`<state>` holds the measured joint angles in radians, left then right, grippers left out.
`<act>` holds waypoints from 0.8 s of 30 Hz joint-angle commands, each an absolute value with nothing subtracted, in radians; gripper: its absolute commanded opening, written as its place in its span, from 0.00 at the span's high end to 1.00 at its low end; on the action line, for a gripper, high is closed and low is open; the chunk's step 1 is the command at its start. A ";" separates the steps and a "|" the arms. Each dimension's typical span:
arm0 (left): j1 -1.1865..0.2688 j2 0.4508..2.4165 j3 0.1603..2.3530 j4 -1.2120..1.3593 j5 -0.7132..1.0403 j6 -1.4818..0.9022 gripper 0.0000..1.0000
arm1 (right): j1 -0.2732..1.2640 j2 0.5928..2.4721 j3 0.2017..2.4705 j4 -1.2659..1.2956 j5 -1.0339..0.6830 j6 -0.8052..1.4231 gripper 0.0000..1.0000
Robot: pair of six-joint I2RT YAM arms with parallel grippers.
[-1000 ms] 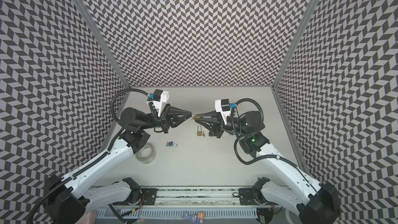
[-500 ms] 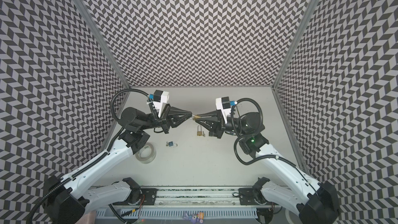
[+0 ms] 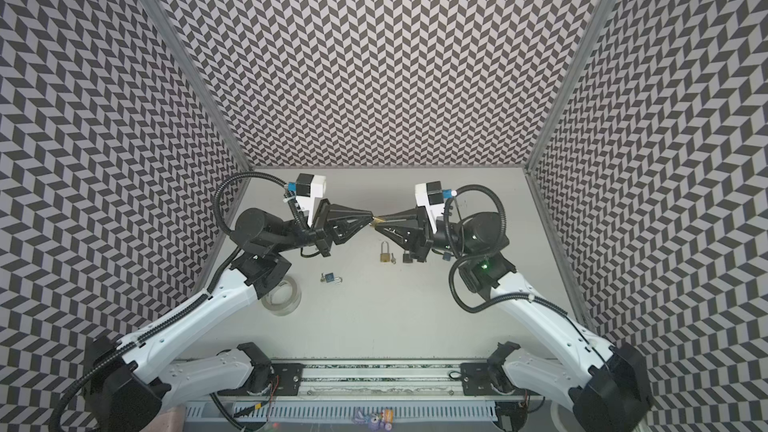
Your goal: Lock with the key
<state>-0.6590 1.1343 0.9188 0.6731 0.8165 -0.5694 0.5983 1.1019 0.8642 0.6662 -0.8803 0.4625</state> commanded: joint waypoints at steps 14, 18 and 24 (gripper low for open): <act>-0.542 1.078 0.885 0.680 0.930 -0.645 1.00 | 0.621 0.982 0.837 0.572 -0.725 0.304 0.54; -0.503 1.067 0.887 0.687 0.949 -0.659 1.00 | 0.620 0.926 0.770 0.576 -0.594 0.328 0.53; -0.500 1.065 0.886 0.702 0.957 -0.672 1.00 | 0.620 0.986 0.779 0.636 -0.727 0.440 0.63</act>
